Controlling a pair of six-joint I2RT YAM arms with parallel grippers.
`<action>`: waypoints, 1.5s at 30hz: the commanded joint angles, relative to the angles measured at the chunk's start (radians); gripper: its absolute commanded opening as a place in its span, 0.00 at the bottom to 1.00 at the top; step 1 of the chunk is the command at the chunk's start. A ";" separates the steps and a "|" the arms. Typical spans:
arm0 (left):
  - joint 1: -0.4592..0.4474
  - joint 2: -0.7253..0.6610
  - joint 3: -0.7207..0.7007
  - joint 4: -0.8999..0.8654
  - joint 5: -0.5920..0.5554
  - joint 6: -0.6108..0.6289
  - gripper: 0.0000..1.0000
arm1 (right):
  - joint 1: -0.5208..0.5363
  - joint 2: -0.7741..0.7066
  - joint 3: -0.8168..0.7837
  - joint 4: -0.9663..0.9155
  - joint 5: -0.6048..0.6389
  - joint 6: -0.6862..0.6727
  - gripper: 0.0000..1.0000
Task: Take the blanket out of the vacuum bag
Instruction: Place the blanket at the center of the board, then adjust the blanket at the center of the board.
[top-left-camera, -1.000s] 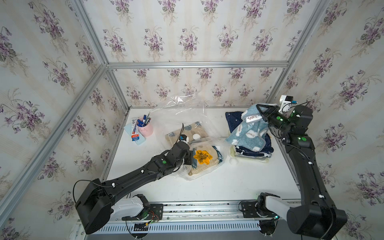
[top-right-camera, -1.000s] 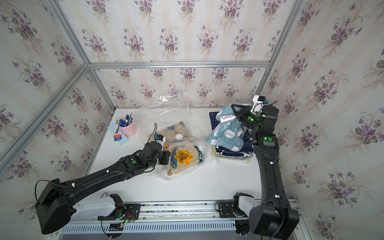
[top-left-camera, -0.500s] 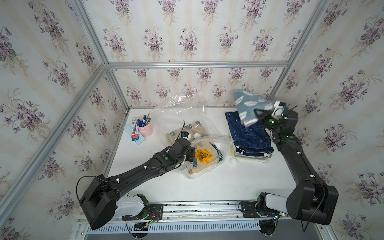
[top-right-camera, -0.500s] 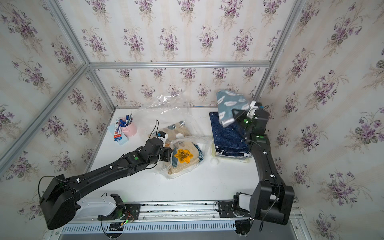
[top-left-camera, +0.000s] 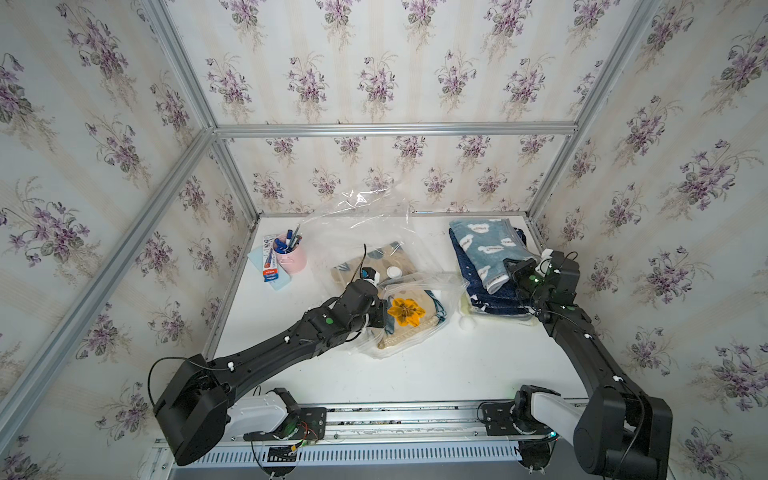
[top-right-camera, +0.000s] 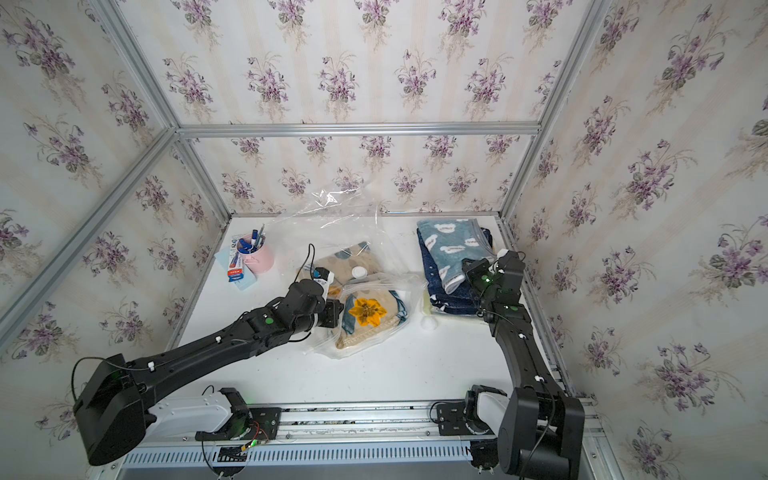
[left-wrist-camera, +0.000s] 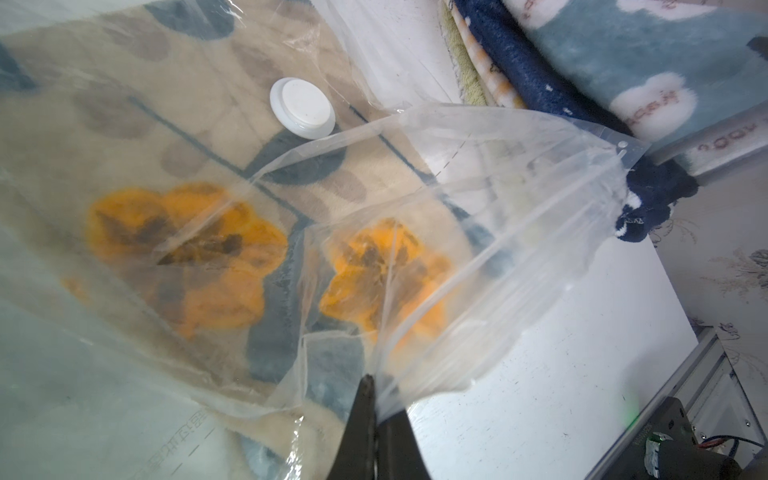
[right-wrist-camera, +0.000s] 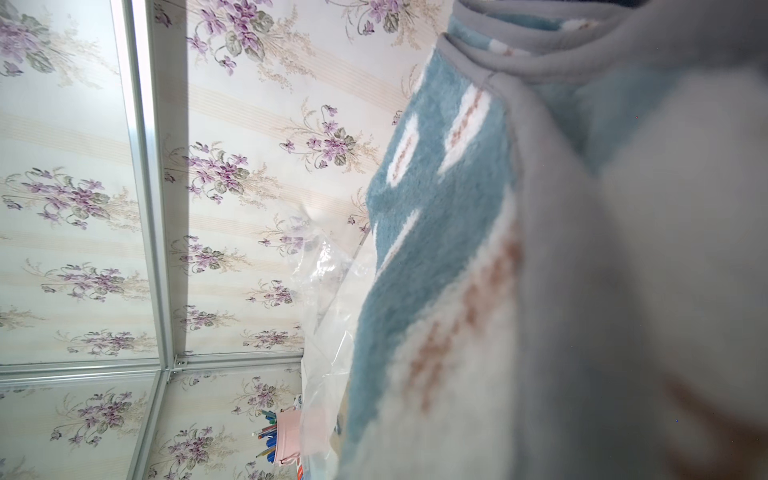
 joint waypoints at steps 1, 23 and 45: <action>0.001 -0.009 -0.004 0.036 0.005 -0.010 0.00 | 0.001 -0.045 -0.008 -0.054 -0.008 -0.025 0.03; 0.001 -0.026 -0.017 0.042 0.007 0.019 0.00 | -0.001 -0.432 -0.073 -0.595 -0.008 -0.268 0.61; 0.001 -0.108 -0.075 -0.049 -0.033 0.004 0.00 | 0.394 0.204 0.261 -0.490 0.563 -0.587 0.37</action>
